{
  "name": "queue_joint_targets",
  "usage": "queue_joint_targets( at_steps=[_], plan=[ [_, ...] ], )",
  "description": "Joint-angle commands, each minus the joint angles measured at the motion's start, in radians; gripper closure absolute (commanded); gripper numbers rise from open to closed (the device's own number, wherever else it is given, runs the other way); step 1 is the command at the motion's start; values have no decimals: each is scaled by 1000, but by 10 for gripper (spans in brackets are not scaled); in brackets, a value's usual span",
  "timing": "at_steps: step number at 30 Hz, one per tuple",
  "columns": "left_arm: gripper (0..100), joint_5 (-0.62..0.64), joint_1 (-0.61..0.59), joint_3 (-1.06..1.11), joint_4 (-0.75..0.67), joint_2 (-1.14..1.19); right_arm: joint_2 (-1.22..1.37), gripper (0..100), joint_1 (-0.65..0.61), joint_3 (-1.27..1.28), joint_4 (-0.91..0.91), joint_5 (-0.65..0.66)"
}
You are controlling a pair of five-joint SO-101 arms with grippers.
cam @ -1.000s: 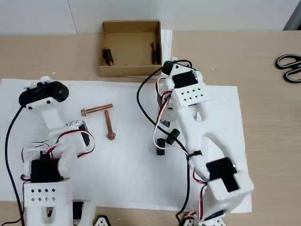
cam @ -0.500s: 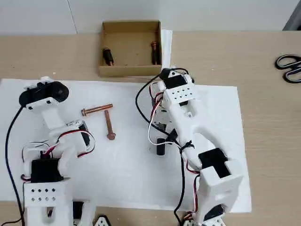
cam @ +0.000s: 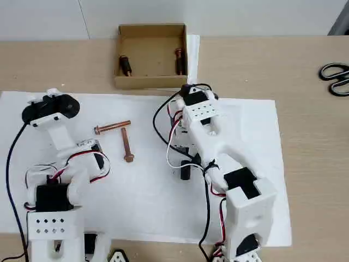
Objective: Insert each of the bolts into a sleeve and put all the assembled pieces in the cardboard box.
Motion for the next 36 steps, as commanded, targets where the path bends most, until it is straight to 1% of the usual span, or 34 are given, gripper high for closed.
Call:
queue_joint_targets(
  at_steps=[1,13,16,20,26,33,34,36],
  plan=[
    [994,6,6,-5,-18,-6,-4,783,-16,-6,13,-9],
    [994,8,6,-12,-18,-6,-4,789,-15,-5,50,-38],
    [994,8,6,-12,-18,-6,-4,856,-15,-5,50,-37],
    [994,8,6,-12,-18,-6,-4,998,-15,-5,51,-32],
    [994,8,6,-12,-18,-6,-4,995,-12,-5,110,-35],
    [994,8,6,-12,-18,-6,-12,995,-8,-9,114,-29],
    [994,8,6,-12,-18,-6,-13,995,-8,-15,116,-21],
    [994,8,6,-13,-18,-6,-33,995,-8,-43,143,49]
  ],
)
